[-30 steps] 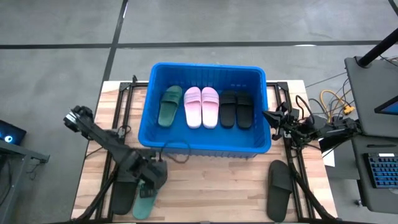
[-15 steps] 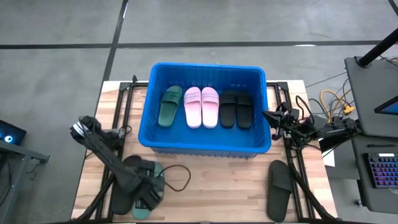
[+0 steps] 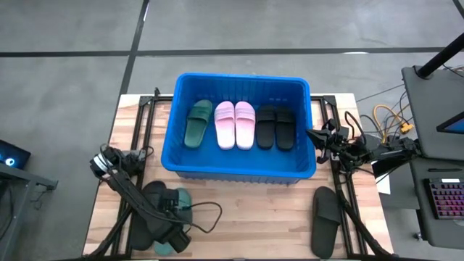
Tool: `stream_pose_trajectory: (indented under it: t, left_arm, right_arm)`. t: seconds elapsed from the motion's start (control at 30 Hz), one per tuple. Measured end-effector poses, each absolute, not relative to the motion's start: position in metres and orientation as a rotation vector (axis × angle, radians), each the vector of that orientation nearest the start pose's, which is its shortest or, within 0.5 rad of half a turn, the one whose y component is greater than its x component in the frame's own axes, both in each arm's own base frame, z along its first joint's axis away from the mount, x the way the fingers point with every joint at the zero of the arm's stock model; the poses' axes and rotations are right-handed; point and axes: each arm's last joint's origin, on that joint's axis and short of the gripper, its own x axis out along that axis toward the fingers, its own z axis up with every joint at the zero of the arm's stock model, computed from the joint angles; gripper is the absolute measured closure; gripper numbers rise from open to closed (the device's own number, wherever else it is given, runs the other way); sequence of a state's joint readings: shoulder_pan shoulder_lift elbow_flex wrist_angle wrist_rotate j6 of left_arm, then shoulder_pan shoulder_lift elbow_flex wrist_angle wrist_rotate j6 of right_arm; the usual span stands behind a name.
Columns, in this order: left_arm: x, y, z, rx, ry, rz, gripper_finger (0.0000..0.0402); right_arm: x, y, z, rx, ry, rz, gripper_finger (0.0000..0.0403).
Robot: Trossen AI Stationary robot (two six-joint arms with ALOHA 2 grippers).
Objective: Pick and place slides into bin
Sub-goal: Put the green slide into the blue bin
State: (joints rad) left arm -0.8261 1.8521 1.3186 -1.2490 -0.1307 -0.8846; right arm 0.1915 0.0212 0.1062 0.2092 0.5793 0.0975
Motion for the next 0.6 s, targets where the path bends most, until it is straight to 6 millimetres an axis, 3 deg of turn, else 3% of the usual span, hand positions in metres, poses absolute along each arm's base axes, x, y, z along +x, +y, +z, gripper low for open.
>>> stream_pose_trajectory:
  t: [0.2,0.37,0.5,0.6]
  left_arm:
    - [0.216,-0.228,0.192,0.161,1.590,0.230,0.0206]
    - [0.215,-0.227,0.196,0.151,1.586,0.216,0.0282]
    - [0.214,-0.226,0.204,0.130,1.589,0.178,0.0369]
    - [0.211,-0.223,0.215,0.112,1.570,0.150,0.0392]
  right_arm:
    - [0.085,0.000,0.216,0.205,-0.293,-0.372,0.0394]
    - [0.085,0.000,0.216,0.201,-0.287,-0.374,0.0394]
    - [0.085,0.000,0.215,0.197,-0.275,-0.374,0.0394]
    - [0.085,0.000,0.215,0.197,-0.275,-0.374,0.0394]
